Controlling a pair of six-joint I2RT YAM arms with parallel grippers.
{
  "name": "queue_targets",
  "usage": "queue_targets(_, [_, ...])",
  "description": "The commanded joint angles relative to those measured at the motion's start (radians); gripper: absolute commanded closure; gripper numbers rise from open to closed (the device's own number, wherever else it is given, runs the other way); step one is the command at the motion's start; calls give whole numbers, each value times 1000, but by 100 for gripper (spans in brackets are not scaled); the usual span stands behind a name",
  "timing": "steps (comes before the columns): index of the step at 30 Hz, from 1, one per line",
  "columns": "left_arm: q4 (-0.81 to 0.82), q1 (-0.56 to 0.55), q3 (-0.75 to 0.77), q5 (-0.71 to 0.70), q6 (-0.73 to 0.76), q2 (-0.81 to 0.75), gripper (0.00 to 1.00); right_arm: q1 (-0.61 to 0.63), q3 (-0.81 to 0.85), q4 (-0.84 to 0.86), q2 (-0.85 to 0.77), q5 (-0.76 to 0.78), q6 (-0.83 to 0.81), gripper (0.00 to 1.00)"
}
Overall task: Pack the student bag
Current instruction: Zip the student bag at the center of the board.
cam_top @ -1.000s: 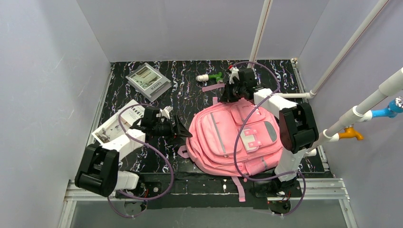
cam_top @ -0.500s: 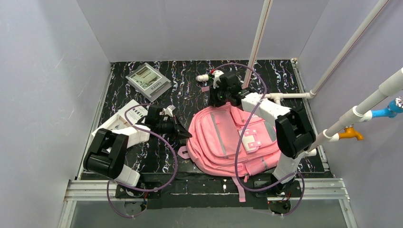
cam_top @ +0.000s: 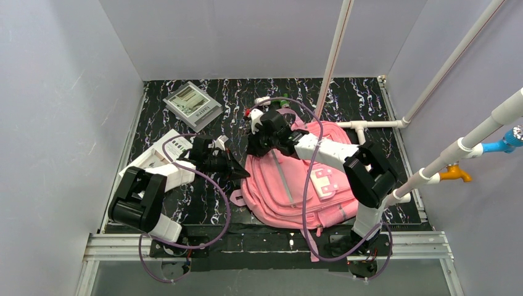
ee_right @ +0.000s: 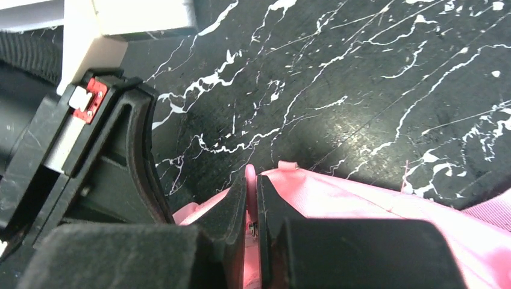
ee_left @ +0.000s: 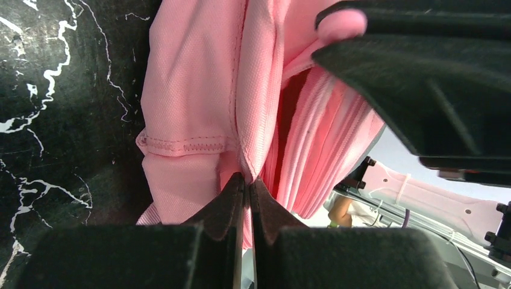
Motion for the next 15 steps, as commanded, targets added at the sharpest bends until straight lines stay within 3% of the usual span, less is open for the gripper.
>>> queue_targets(1, [57, 22, 20, -108, -13, -25, 100, 56, -47, 64, -57, -272, -16, 99])
queue_targets(5, [50, 45, 27, -118, -17, -28, 100, 61, -42, 42, -17, -451, -90, 99])
queue_targets(9, [-10, 68, 52, -157, -1, -28, 100, 108, -123, 38, -76, -454, -227, 99])
queue_targets(11, [-28, 73, 69, -161, 7, -21, 100, 116, -145, 50, -112, -429, -217, 99])
queue_targets(15, [-34, 86, 79, -147, 6, -18, 100, 121, -147, 79, -139, -538, -224, 97])
